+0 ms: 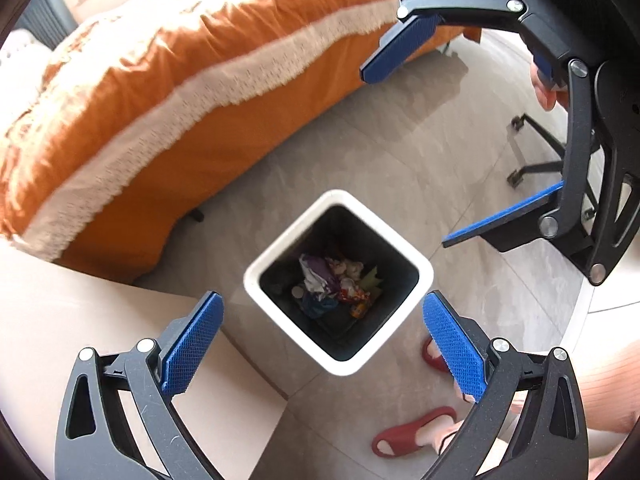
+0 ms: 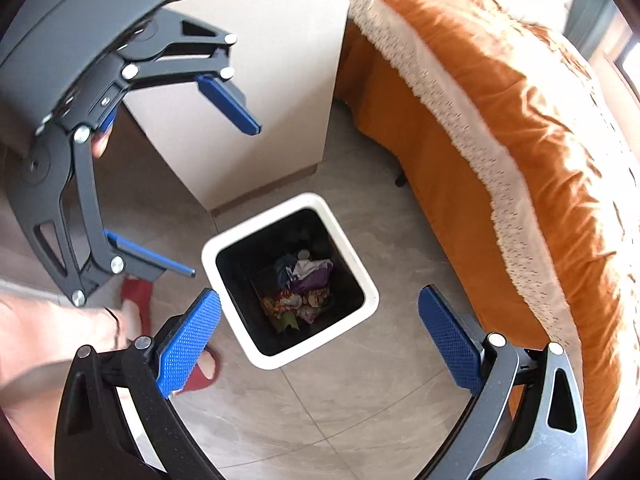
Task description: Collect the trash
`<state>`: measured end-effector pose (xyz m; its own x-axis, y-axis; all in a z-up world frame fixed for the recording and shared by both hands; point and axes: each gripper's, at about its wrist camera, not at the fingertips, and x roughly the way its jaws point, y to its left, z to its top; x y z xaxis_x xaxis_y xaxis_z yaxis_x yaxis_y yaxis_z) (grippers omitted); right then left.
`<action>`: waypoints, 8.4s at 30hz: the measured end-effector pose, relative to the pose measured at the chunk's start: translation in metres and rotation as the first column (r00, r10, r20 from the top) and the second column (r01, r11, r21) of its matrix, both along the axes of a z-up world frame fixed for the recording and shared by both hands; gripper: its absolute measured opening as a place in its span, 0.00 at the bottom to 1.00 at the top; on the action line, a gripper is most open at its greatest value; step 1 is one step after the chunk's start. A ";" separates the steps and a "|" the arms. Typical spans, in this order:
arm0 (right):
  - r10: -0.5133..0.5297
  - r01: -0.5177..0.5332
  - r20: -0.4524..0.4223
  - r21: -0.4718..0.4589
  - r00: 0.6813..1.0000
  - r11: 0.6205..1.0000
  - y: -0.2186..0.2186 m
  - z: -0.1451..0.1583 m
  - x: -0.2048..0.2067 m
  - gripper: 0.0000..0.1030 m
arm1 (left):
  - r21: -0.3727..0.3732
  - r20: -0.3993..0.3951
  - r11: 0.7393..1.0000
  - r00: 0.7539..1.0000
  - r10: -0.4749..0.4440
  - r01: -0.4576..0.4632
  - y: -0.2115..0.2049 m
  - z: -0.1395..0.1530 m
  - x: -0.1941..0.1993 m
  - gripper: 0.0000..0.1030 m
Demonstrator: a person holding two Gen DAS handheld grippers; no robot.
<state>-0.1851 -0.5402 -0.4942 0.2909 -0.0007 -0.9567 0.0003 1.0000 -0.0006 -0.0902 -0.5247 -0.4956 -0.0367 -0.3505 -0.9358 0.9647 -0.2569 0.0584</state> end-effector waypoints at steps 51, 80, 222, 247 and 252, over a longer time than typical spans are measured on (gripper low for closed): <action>0.261 -0.373 0.559 0.094 0.787 0.923 0.295 0.355 0.306 0.96 | -0.556 0.117 0.208 0.172 0.978 -0.805 0.463 0.365 0.189 0.95; 0.496 -0.558 0.420 0.030 0.760 0.829 0.386 0.278 0.509 0.96 | -0.359 0.199 0.263 0.202 0.959 -0.896 0.552 0.294 0.325 0.79; -0.222 0.222 0.067 0.008 0.973 0.975 0.010 0.051 0.006 0.96 | -0.102 -0.149 0.942 0.941 0.303 -0.319 0.034 0.059 0.027 0.95; -0.246 0.333 0.555 -0.060 0.795 0.941 0.187 0.351 0.138 0.96 | -0.495 -0.055 0.432 0.524 0.850 -0.753 0.292 0.359 0.097 0.95; -0.107 0.190 0.605 -0.075 0.789 0.979 0.242 0.382 0.175 0.96 | -0.536 -0.090 0.245 0.344 0.935 -0.807 0.368 0.392 0.115 0.95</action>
